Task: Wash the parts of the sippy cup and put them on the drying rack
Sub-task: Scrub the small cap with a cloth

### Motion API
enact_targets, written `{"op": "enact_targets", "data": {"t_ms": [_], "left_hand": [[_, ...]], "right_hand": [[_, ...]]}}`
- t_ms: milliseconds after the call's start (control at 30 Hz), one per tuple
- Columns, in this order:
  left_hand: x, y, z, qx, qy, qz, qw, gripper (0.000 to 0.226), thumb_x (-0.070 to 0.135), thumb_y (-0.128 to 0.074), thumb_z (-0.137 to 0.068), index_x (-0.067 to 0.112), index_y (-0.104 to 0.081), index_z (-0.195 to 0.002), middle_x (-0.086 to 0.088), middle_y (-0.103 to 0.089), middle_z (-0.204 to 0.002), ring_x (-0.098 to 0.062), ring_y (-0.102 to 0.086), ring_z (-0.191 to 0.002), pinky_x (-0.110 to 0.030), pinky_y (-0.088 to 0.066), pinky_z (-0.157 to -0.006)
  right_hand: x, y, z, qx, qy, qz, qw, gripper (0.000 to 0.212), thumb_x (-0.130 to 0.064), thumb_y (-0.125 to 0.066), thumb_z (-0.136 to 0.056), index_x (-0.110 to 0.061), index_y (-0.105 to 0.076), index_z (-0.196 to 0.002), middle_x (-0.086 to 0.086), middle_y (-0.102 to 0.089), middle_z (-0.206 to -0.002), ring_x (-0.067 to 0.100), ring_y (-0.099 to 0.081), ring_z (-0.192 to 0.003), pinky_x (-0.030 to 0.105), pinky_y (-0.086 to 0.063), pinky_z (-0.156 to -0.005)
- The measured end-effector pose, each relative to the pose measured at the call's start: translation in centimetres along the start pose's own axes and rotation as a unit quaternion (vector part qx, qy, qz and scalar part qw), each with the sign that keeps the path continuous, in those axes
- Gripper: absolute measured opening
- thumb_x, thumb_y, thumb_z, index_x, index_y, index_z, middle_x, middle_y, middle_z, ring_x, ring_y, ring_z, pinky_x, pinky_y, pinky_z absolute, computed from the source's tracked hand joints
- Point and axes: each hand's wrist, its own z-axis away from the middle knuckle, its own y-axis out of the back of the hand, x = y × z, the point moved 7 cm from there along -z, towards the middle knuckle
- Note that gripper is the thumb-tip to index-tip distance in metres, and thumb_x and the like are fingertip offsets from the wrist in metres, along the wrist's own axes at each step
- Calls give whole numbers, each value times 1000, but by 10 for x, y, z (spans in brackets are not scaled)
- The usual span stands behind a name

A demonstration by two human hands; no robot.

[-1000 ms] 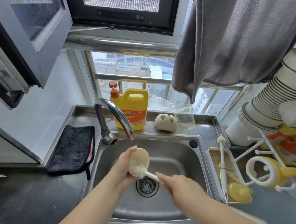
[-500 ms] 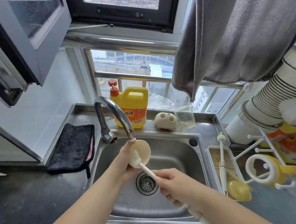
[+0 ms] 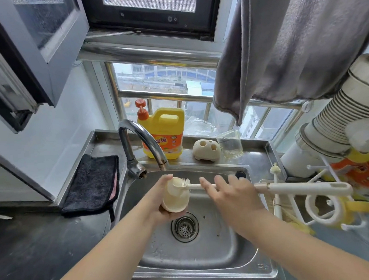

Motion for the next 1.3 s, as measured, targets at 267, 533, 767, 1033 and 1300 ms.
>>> {"op": "enact_targets", "data": {"t_ms": [267, 533, 767, 1033, 1300], "left_hand": [[10, -5, 8, -20, -107, -25, 994, 36, 40, -64, -85, 18, -52, -111, -14, -50, -103, -30, -54, -88, -45, -51, -78], [7, -7, 9, -53, -168, 29, 984, 48, 41, -66, -79, 16, -46, -115, -11, -47, -107, -26, -52, -95, -53, -49, -88], [11, -8, 5, -71, -141, -26, 987, 57, 35, -72, -74, 0, -52, -114, -17, -66, -91, -23, -67, -69, -32, -54, -57], [12, -7, 8, -38, -141, -88, 985, 54, 48, -70, -78, 18, -48, -117, -15, -50, -115, -25, -56, -86, -29, -47, -54], [12, -24, 19, -145, -188, 89, 967, 43, 44, -52, -81, 24, -43, -119, -6, -54, -108, -20, -55, -90, -39, -54, -66]], "right_hand": [[-38, -40, 30, -253, -119, -495, 823, 24, -24, -40, -99, -23, -60, -113, 0, -51, -72, 19, -49, -58, 26, -35, -52], [-58, -37, 44, -322, -209, -713, 586, 30, -25, -36, -102, -23, -54, -126, -4, -35, -58, 8, -28, -44, 17, -25, -38], [-7, -10, 16, -108, -54, -70, 990, 87, -8, -84, -52, -27, -56, -132, 14, -58, -72, 28, -58, -51, 29, -40, -42], [-45, -47, 36, -252, -150, -523, 800, 23, -25, -39, -99, -22, -56, -113, 1, -52, -71, 19, -50, -60, 33, -44, -55], [-61, -18, 30, -317, -247, -876, 268, 33, -22, -30, -104, -17, -55, -126, -6, -22, -53, 0, -20, -36, 10, -17, -28]]}}
